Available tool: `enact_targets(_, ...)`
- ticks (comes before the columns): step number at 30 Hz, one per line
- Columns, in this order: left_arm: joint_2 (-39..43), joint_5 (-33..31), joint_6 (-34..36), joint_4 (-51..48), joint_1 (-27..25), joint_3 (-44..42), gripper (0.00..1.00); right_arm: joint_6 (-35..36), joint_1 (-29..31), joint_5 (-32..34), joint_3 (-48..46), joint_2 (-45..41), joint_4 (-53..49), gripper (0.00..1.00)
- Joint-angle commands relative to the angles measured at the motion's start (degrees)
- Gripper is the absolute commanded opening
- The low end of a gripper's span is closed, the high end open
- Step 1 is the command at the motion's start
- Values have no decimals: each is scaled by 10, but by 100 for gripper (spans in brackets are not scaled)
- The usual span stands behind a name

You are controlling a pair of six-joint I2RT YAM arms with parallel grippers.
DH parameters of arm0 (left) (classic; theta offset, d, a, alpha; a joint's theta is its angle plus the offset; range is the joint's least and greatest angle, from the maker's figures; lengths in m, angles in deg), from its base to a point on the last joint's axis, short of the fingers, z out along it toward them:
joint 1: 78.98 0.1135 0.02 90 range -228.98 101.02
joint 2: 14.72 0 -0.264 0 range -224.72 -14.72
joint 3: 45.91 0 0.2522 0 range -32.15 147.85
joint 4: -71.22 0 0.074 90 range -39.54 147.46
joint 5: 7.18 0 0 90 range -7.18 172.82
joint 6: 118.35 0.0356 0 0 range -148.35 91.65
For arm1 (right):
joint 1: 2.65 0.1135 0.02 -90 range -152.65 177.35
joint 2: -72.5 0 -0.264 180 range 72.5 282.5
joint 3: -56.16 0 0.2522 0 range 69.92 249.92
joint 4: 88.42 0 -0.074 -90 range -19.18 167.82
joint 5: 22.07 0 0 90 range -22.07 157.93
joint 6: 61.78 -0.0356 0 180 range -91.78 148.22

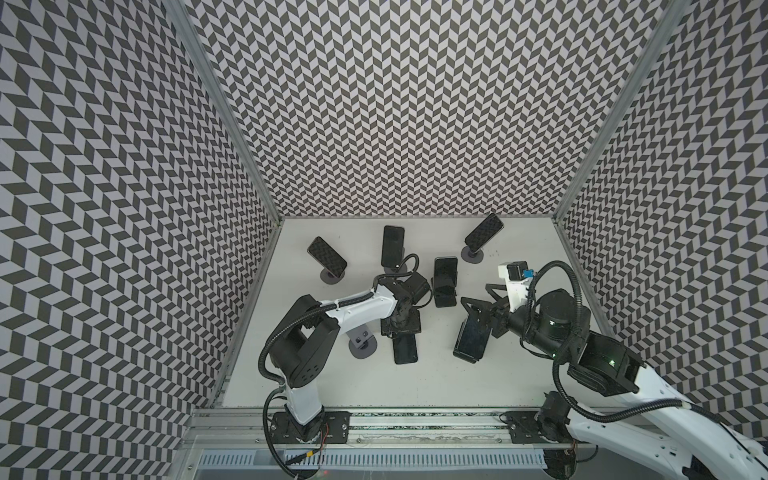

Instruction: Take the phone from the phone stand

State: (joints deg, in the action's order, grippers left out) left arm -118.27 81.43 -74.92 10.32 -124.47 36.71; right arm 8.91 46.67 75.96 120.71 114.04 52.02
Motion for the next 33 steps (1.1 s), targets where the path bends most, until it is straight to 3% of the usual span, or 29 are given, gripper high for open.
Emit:
enact_targets(1,-8,-23,25,-13,-3,27,66,-2,-2,-12,-4,-9,8,85)
enact_targets(33,-42,1,32,-9,2,38,67,2,-2,-30,-28,-23,10,86)
